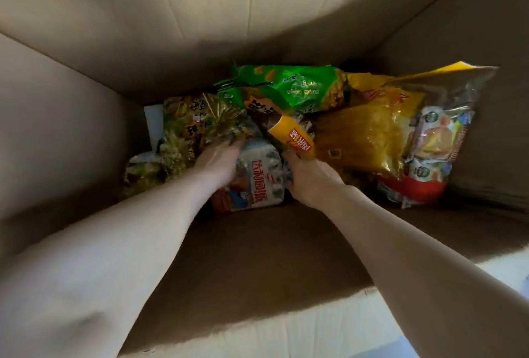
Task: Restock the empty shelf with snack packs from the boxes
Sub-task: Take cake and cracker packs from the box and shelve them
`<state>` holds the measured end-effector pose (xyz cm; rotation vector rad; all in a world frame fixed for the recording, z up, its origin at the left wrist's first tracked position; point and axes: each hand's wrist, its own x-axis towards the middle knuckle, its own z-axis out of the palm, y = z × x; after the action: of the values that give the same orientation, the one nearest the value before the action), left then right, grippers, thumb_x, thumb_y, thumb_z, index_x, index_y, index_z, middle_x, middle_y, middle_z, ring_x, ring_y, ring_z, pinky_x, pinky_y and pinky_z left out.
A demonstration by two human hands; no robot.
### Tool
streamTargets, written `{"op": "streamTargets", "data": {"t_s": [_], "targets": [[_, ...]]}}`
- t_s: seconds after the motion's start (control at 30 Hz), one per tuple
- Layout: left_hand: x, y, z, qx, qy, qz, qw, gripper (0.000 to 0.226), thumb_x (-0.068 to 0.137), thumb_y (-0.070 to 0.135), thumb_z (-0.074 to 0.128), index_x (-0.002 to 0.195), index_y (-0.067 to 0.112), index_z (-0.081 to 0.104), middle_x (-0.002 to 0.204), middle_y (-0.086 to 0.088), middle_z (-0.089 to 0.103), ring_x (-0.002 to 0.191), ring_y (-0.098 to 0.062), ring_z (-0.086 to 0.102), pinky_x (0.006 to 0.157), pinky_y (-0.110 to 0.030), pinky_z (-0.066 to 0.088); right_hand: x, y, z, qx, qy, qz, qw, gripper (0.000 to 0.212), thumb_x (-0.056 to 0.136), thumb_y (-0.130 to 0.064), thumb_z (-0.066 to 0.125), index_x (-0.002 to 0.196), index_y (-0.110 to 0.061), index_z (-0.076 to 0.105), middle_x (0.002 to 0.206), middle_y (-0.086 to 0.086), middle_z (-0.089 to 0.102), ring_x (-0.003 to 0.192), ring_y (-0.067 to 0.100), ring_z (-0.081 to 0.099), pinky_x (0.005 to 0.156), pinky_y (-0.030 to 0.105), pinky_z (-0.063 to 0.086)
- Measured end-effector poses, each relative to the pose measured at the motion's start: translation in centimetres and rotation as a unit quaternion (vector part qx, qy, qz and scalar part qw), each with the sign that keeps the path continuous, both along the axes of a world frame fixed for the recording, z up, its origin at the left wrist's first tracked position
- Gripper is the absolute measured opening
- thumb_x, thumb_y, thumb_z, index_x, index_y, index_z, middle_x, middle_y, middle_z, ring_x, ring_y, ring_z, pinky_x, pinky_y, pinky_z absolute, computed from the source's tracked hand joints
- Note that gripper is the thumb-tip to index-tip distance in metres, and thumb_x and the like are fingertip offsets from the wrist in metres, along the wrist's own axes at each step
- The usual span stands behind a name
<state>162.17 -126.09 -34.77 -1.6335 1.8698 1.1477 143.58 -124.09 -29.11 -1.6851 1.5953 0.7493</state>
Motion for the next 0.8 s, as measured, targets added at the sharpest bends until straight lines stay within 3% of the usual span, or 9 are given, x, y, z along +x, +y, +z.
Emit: {"op": "streamTargets", "data": {"t_s": [0.13, 0.27, 0.4, 0.53, 0.63, 0.8], "targets": [[-0.6, -1.1, -3.0, 0.027, -0.034, -0.063, 0.997, 0.097, 0.087, 0.036, 0.071, 0.159, 0.023, 0.007, 0.163, -0.009, 0.016, 0.147, -0.033, 0.021, 0.117, -0.044, 0.024, -0.3, -0.7, -2.5, 0.008, -0.001, 0.007, 1.0, 0.063, 0.097, -0.022, 0.058, 0.15, -0.027, 0.025, 0.147, 0.009, 0.04, 0.123, 0.036, 0.052, 0.09, 0.045, 0.05], [0.1, -1.7, -3.6, 0.038, -0.051, -0.065, 0.996, 0.097, 0.066, 0.052, 0.085, 0.146, 0.024, 0.037, 0.145, -0.009, 0.033, 0.128, -0.036, 0.042, 0.101, -0.043, 0.041, -0.2, -0.9, -3.5, -0.011, 0.01, -0.009, 1.0, 0.063, 0.095, -0.02, 0.06, 0.149, -0.024, 0.026, 0.147, 0.01, 0.04, 0.122, 0.036, 0.053, 0.087, 0.044, 0.051], [1.6, -0.6, -1.1, 0.028, -0.032, -0.037, 0.998, 0.09, 0.069, 0.051, 0.081, 0.143, 0.027, 0.036, 0.139, -0.011, 0.041, 0.119, -0.036, 0.052, 0.094, -0.043, 0.048, 0.4, -0.4, -2.6, -0.063, 0.0, -0.015, 0.998, 0.055, 0.094, -0.013, 0.057, 0.144, -0.019, 0.033, 0.145, 0.011, 0.038, 0.115, 0.037, 0.056, 0.073, 0.038, 0.047], [4.5, 0.8, 2.8, 0.009, -0.019, 0.073, 0.997, 0.076, 0.07, 0.051, 0.078, 0.126, 0.021, 0.036, 0.104, -0.004, 0.061, 0.089, -0.028, 0.063, 0.073, -0.037, 0.054, 1.9, -0.4, 0.0, -0.102, -0.042, -0.062, 0.992, 0.07, 0.09, -0.008, 0.059, 0.149, -0.024, 0.025, 0.151, 0.007, 0.026, 0.111, 0.04, 0.057, 0.068, 0.041, 0.052], [7.9, 1.4, 5.5, 0.02, -0.03, 0.184, 0.982, 0.079, 0.07, 0.054, 0.077, 0.127, 0.023, 0.034, 0.111, -0.004, 0.062, 0.093, -0.031, 0.064, 0.078, -0.039, 0.055, 3.9, -0.7, 1.4, -0.127, -0.072, -0.069, 0.987, 0.077, 0.089, -0.004, 0.058, 0.153, -0.025, 0.02, 0.151, 0.007, 0.027, 0.112, 0.037, 0.057, 0.063, 0.037, 0.046], [14.0, 2.4, 7.4, 0.001, -0.094, 0.386, 0.918, 0.076, 0.074, 0.049, 0.08, 0.124, 0.012, 0.036, 0.124, -0.018, 0.061, 0.109, -0.041, 0.061, 0.084, -0.042, 0.048, 6.8, -1.2, 0.1, -0.096, -0.067, -0.108, 0.987, 0.076, 0.091, -0.005, 0.058, 0.154, -0.024, 0.02, 0.147, 0.012, 0.038, 0.115, 0.037, 0.056, 0.075, 0.039, 0.048]]}}
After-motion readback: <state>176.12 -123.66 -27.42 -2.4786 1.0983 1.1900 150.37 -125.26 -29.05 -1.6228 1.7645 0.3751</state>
